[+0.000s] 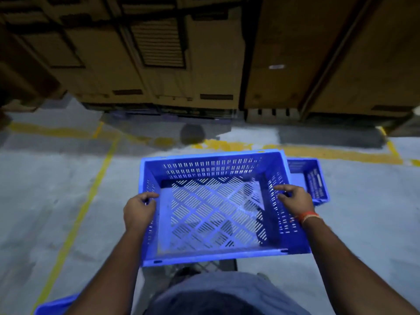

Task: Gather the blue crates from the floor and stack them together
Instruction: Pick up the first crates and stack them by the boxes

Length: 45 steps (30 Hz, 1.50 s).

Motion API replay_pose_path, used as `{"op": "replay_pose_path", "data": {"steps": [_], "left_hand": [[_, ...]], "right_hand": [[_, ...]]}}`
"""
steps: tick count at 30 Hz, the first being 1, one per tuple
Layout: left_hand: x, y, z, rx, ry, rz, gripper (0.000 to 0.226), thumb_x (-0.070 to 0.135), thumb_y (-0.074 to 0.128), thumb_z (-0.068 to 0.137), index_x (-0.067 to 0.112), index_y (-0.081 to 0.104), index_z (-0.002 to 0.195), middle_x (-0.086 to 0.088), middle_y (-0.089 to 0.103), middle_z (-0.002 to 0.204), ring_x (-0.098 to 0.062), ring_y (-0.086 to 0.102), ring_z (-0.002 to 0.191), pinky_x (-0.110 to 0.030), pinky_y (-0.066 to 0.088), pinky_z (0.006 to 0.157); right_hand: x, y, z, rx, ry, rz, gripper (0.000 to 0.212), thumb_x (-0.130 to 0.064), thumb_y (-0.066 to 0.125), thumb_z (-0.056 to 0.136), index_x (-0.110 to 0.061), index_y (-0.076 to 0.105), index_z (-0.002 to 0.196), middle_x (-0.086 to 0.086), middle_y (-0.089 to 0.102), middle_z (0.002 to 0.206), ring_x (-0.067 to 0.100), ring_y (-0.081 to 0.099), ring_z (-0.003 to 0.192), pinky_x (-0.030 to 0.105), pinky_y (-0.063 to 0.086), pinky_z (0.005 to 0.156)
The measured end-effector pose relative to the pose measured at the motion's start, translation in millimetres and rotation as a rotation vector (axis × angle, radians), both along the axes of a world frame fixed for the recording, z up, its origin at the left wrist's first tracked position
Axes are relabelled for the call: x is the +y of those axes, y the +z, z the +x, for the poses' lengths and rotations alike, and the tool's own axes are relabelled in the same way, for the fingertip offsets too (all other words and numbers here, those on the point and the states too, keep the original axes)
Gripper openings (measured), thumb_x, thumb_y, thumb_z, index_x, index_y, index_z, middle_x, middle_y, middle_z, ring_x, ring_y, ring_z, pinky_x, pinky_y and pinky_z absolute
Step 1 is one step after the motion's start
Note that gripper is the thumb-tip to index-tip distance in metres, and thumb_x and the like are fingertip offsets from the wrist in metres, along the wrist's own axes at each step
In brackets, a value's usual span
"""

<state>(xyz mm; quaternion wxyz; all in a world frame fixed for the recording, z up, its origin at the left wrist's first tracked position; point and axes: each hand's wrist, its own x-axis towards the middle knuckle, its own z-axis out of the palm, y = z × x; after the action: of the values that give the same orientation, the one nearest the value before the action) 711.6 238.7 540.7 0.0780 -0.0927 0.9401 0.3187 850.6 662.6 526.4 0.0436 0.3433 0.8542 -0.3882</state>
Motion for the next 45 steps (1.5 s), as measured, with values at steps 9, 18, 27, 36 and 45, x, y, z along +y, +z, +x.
{"op": "replay_pose_path", "data": {"steps": [9, 18, 27, 36, 45], "left_hand": [[185.3, 2.2, 75.6, 0.006, -0.156, 0.041, 0.016, 0.017, 0.068, 0.083, 0.031, 0.076, 0.087, 0.004, 0.067, 0.074, -0.012, 0.058, 0.052, -0.027, 0.038, 0.056], [283.4, -29.9, 80.9, -0.042, -0.268, 0.088, 0.017, 0.018, 0.069, 0.084, 0.031, 0.077, 0.091, 0.005, 0.067, 0.078, -0.011, 0.053, 0.052, -0.028, 0.041, 0.061], [377.0, -82.6, 37.3, -0.118, -0.249, 0.112, 0.020, 0.016, 0.069, 0.084, 0.033, 0.076, 0.091, 0.005, 0.072, 0.085, -0.015, 0.064, 0.067, -0.031, 0.049, 0.068], [449.3, -152.4, -22.1, -0.111, -0.392, 0.084, 0.027, 0.009, 0.074, 0.080, 0.034, 0.072, 0.091, 0.001, 0.071, 0.078, -0.010, 0.062, 0.074, -0.016, 0.043, 0.056], [508.4, -309.3, -80.9, -0.088, -0.368, -0.045, 0.028, 0.001, 0.069, 0.082, 0.027, 0.075, 0.091, -0.001, 0.056, 0.058, -0.018, 0.057, 0.052, -0.028, 0.043, 0.049]], "right_hand": [[153.8, 11.4, 140.6, 0.012, -0.185, 0.057, 0.026, -0.015, 0.069, 0.079, -0.027, 0.076, 0.101, 0.004, 0.075, 0.102, 0.023, 0.068, 0.093, 0.028, 0.048, 0.086], [244.3, -5.8, 181.8, -0.045, -0.257, 0.068, 0.023, -0.015, 0.070, 0.080, -0.026, 0.076, 0.099, 0.005, 0.073, 0.102, 0.026, 0.067, 0.096, 0.029, 0.046, 0.084], [338.2, -46.8, 137.7, -0.153, -0.224, 0.078, 0.026, -0.013, 0.070, 0.078, -0.030, 0.076, 0.097, 0.004, 0.075, 0.091, 0.024, 0.067, 0.083, 0.026, 0.045, 0.076], [419.7, -141.7, 82.4, -0.219, -0.177, 0.075, 0.027, -0.012, 0.067, 0.077, -0.032, 0.075, 0.095, 0.008, 0.071, 0.088, 0.022, 0.066, 0.075, 0.028, 0.048, 0.074], [490.3, -295.6, -1.8, -0.249, -0.073, 0.095, 0.029, -0.012, 0.066, 0.077, -0.030, 0.074, 0.097, 0.012, 0.068, 0.080, 0.030, 0.066, 0.074, 0.033, 0.053, 0.076]]}}
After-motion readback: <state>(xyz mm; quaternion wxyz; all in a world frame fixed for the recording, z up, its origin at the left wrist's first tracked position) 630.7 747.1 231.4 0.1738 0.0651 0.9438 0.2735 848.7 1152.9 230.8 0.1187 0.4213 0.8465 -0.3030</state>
